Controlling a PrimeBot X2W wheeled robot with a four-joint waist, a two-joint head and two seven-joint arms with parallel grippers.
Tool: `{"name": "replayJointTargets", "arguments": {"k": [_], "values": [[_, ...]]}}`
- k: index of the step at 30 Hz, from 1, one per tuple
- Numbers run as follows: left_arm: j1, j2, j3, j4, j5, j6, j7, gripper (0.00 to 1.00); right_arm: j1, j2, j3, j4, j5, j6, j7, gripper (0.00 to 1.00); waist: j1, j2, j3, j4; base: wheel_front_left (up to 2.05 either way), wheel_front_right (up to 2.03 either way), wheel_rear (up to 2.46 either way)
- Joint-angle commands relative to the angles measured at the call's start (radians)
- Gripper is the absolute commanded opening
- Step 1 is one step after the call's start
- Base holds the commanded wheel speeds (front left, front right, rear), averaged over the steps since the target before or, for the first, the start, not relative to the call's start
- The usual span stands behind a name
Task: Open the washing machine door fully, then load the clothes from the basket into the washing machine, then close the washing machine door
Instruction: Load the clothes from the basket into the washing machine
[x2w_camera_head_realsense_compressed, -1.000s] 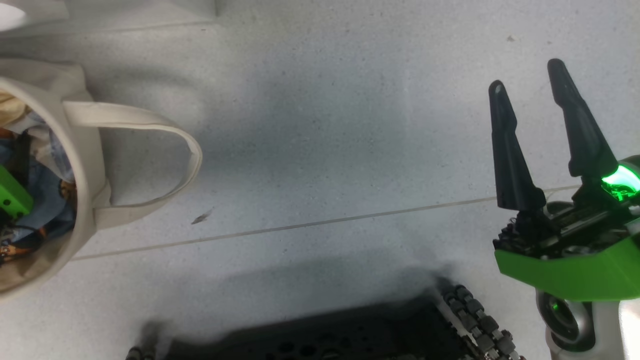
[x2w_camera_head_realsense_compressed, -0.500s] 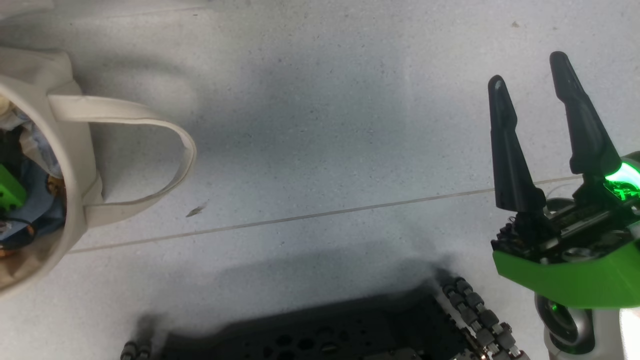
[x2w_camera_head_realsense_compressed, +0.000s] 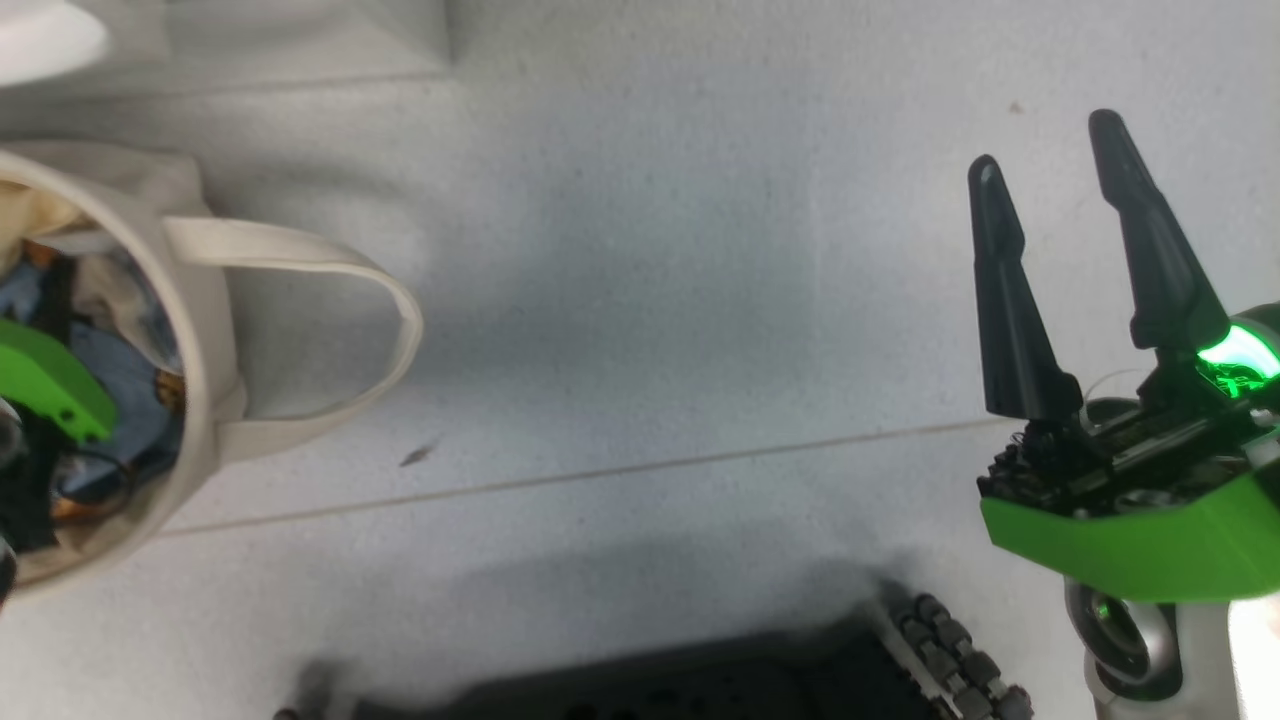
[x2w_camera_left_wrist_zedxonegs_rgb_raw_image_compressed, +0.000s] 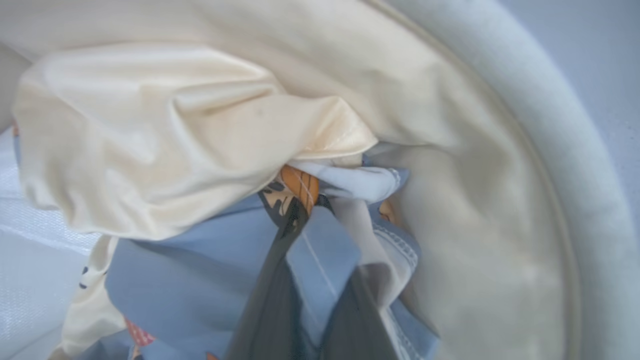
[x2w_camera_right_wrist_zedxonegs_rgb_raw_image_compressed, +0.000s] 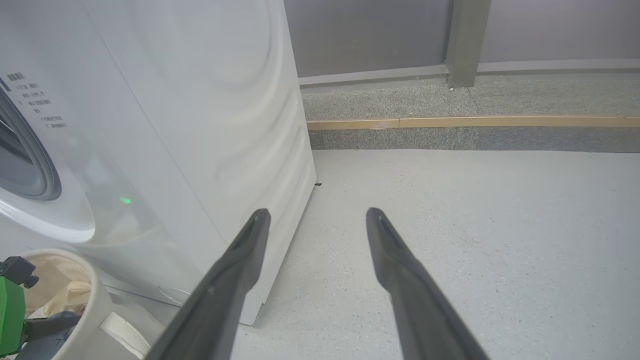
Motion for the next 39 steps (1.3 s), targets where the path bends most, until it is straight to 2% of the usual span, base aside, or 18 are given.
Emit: {"name": "replayJointTargets", "arguments": {"k": [1, 12, 17, 21, 28, 36, 39], "values": [[0.052, 0.066, 0.002, -0.018, -0.009, 0.002, -0.043, 0.00, 0.021, -0.011, 0.018, -0.016, 0.011, 0.001, -0.007, 1.00, 0.0000, -0.0001, -0.058, 0.016, 0.00, 0.00, 0.00], [0.128, 0.081, -0.053, -0.060, -0.015, 0.002, -0.157, 0.00, 0.006, -0.044, 0.033, 0.086, 0.057, 0.001, -0.016, 1.00, 0.0000, -0.0001, -0.260, 0.060, 0.00, 0.00, 0.00], [0.181, 0.091, -0.028, -0.090, 0.011, 0.002, -0.174, 0.00, 0.021, -0.057, 0.039, 0.137, 0.091, 0.001, -0.028, 1.00, 0.0000, -0.0001, -0.365, 0.078, 0.00, 0.00, 0.00], [0.229, 0.099, 0.102, -0.129, 0.085, 0.002, -0.175, 0.00, 0.042, -0.061, 0.030, 0.168, 0.121, 0.001, -0.039, 1.00, 0.0000, -0.0001, -0.441, 0.095, 0.00, 0.00, 0.00], [0.409, 0.072, 0.373, -0.249, 0.299, 0.002, -0.175, 0.00, 0.095, -0.080, 0.031, 0.212, 0.172, 0.001, -0.055, 1.00, 0.0000, -0.0001, -0.579, 0.117, 0.00, 0.00, 0.00], [0.580, 0.049, 0.609, -0.429, 0.489, 0.005, -0.175, 0.00, 0.130, -0.104, 0.044, 0.238, 0.213, 0.001, -0.054, 1.00, 0.0000, -0.0001, -0.689, 0.123, 0.00, 0.00, 0.00], [0.647, 0.043, 0.676, -0.511, 0.543, 0.028, -0.175, 0.00, 0.145, -0.111, 0.050, 0.251, 0.226, 0.001, -0.053, 1.00, 0.0000, -0.0001, -0.725, 0.120, 0.00, 0.00, 0.00]]}}
